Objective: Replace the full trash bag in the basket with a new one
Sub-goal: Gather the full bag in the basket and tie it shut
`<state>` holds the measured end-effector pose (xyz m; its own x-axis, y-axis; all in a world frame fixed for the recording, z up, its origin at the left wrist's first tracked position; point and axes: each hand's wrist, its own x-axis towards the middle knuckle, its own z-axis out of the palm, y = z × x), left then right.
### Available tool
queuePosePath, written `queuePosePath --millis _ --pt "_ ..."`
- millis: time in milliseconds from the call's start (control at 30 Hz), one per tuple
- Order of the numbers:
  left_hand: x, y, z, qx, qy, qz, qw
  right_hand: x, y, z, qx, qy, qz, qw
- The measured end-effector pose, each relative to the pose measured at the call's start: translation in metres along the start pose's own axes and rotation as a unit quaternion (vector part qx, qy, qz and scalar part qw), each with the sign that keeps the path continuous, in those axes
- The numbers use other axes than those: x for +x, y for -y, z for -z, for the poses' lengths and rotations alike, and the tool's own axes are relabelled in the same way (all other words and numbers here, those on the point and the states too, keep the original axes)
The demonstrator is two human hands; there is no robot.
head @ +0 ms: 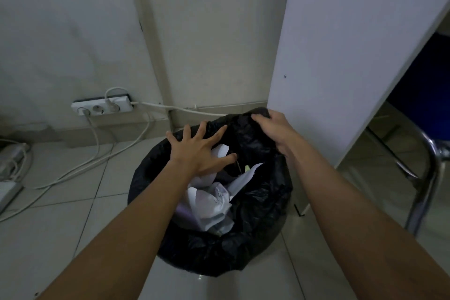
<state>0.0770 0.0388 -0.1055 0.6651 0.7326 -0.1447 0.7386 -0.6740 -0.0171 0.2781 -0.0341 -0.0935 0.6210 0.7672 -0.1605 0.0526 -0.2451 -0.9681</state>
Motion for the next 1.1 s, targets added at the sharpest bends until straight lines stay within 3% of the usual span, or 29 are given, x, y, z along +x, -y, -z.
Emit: queuePosePath --millis 100,200,300,400,533,600,633,700,767,867,967,1100 --pt "-0.001 -0.001 0.006 0.007 0.021 0.004 1.0 -0.016 0.019 -0.015 -0.118 0.043 0.141 0.982" --pt "-0.001 0.005 0.007 -0.022 0.024 -0.016 0.999 -0.027 0.006 -0.029 -0.284 0.057 0.2 0.936" --pt "-0.004 0.027 0.009 -0.174 -0.073 -0.03 0.982 -0.034 -0.015 -0.039 -0.455 0.001 0.221 0.863" --pt "-0.013 0.046 0.013 -0.347 -0.159 -0.001 0.924 -0.037 -0.025 -0.043 -0.503 -0.03 0.243 0.829" --pt "-0.024 0.071 0.004 -0.38 -0.204 0.112 0.895 -0.042 -0.024 -0.051 -0.502 -0.052 0.23 0.832" --pt "-0.034 0.082 0.002 -0.4 -0.172 0.193 0.879 -0.045 -0.021 -0.055 -0.496 -0.051 0.223 0.838" --pt "-0.037 0.088 0.0 -0.454 -0.134 0.246 0.846 -0.047 -0.02 -0.056 -0.493 -0.052 0.22 0.84" --pt "-0.042 0.099 -0.006 -0.588 0.007 0.325 0.741 -0.051 -0.018 -0.058 -0.49 -0.053 0.219 0.842" --pt "-0.044 0.112 -0.02 -0.633 0.131 0.33 0.688 -0.056 -0.015 -0.06 -0.477 -0.055 0.225 0.848" --pt "-0.034 0.121 -0.032 -0.685 0.118 0.33 0.639 -0.062 -0.012 -0.064 -0.466 -0.055 0.229 0.853" --pt "-0.052 0.104 -0.012 -0.68 0.068 0.326 0.654 -0.063 -0.01 -0.064 -0.462 -0.048 0.22 0.858" --pt "-0.064 0.104 -0.018 -0.656 0.076 0.359 0.66 -0.062 -0.011 -0.062 -0.47 -0.04 0.215 0.855"
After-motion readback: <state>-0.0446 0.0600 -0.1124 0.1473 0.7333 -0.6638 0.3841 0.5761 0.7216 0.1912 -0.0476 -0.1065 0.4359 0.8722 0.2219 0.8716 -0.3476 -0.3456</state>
